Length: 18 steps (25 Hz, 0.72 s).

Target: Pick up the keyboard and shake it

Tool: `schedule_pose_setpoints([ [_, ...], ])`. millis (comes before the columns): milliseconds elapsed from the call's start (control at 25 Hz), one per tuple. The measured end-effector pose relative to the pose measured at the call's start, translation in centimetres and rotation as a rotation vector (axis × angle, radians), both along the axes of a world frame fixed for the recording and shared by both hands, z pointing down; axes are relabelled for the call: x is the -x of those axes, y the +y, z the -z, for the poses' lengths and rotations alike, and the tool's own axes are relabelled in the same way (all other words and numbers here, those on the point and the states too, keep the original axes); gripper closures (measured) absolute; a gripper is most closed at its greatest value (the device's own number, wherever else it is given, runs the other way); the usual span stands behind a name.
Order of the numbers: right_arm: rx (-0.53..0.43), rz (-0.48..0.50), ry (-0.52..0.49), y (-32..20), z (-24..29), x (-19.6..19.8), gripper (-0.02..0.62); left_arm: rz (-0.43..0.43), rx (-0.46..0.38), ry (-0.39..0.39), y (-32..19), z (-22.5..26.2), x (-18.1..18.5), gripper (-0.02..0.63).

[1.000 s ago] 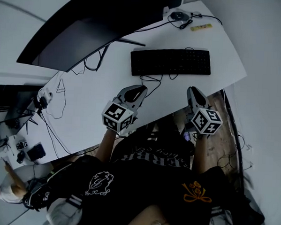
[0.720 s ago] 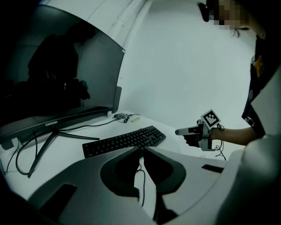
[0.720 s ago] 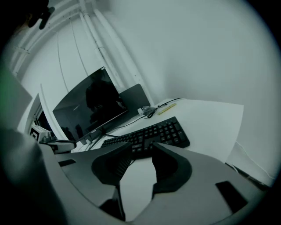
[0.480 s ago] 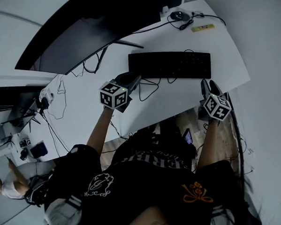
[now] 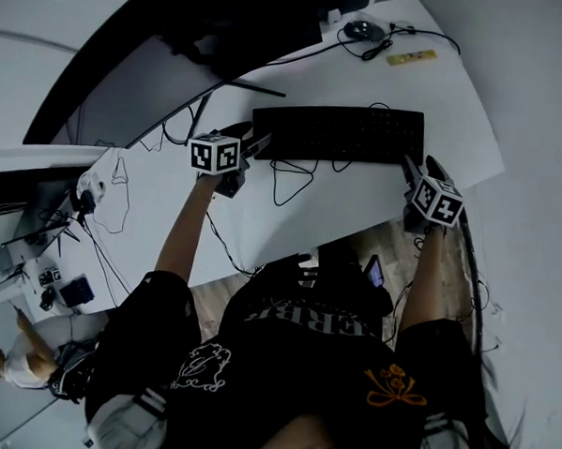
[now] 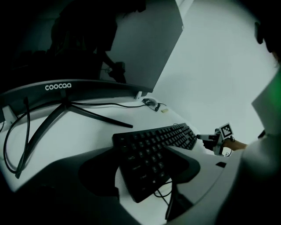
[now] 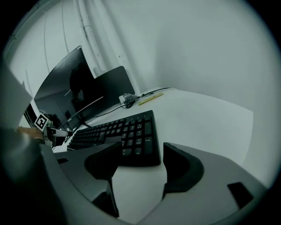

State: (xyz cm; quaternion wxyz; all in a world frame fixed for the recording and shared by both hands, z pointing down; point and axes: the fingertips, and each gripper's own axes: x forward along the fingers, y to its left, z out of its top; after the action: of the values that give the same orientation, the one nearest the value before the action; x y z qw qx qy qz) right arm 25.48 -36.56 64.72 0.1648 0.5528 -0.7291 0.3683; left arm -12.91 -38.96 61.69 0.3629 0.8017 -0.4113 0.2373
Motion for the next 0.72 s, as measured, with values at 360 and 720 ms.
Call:
schedule_pose_setpoints([
  [360, 0.033, -0.014, -0.089, -0.2, -1.1, 0.4, 0.305, 0.075, 0.135, 0.100, -2.9, -3.2, 0.1, 0.261],
  [720, 0.053, 0.014, -0.055, -1.2, -1.6, 0.5, 0.302, 0.039, 0.152, 0.094, -4.0, -3.5, -0.5, 0.261],
])
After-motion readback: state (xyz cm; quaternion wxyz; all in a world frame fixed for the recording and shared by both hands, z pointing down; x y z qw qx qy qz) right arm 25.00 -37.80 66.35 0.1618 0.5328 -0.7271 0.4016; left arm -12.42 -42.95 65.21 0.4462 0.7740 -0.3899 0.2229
